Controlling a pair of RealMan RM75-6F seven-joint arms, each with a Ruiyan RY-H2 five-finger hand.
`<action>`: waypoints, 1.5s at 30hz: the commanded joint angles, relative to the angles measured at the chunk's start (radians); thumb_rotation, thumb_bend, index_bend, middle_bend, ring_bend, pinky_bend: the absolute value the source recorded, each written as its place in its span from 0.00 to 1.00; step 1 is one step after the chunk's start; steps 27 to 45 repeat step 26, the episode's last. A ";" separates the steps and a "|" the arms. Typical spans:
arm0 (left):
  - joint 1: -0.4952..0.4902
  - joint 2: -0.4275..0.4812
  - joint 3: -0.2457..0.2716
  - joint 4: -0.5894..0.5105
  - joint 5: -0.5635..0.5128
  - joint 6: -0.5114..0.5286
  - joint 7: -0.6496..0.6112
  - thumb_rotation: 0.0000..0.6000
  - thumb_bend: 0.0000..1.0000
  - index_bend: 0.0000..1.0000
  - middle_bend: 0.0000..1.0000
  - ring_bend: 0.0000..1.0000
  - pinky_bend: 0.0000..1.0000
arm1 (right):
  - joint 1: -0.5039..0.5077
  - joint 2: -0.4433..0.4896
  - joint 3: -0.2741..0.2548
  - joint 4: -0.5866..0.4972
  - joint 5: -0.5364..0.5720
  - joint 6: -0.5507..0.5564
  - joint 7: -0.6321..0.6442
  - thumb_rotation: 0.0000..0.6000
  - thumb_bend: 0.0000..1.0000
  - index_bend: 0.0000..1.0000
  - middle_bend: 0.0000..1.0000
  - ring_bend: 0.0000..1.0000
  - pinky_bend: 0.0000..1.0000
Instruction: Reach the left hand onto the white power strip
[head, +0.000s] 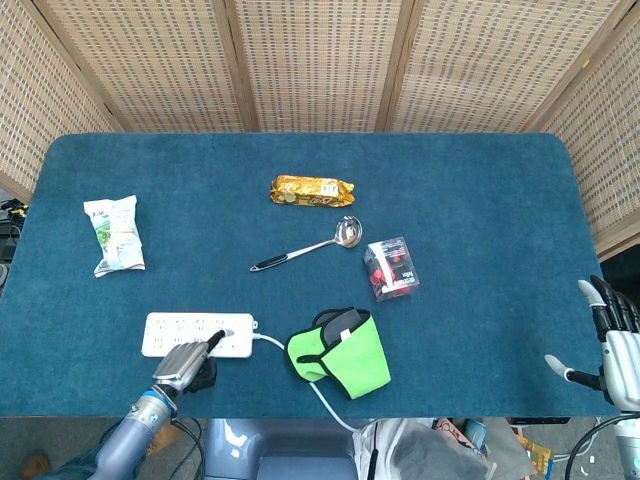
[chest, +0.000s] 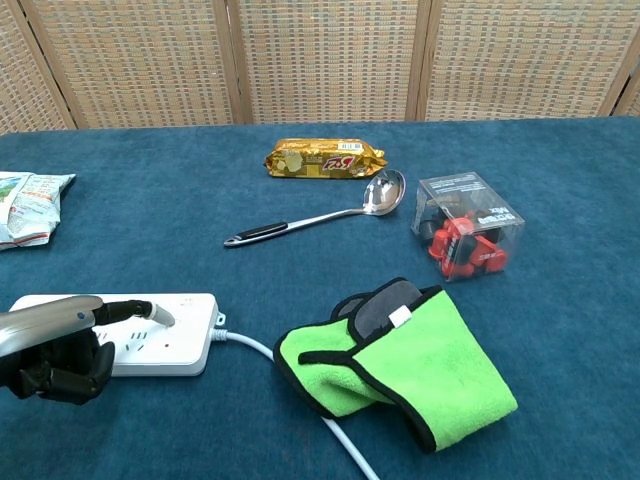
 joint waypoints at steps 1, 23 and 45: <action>0.048 0.036 -0.030 -0.020 0.119 0.101 -0.079 1.00 1.00 0.15 1.00 1.00 1.00 | 0.001 0.000 -0.001 0.000 -0.002 -0.001 0.000 1.00 0.00 0.00 0.00 0.00 0.00; 0.291 0.405 -0.015 0.140 0.436 0.435 -0.241 1.00 0.00 0.00 0.00 0.00 0.00 | 0.000 -0.006 -0.010 -0.016 -0.023 0.006 -0.025 1.00 0.00 0.00 0.00 0.00 0.00; 0.294 0.411 -0.019 0.135 0.443 0.428 -0.251 1.00 0.00 0.00 0.00 0.00 0.00 | -0.001 -0.007 -0.010 -0.017 -0.024 0.008 -0.029 1.00 0.00 0.00 0.00 0.00 0.00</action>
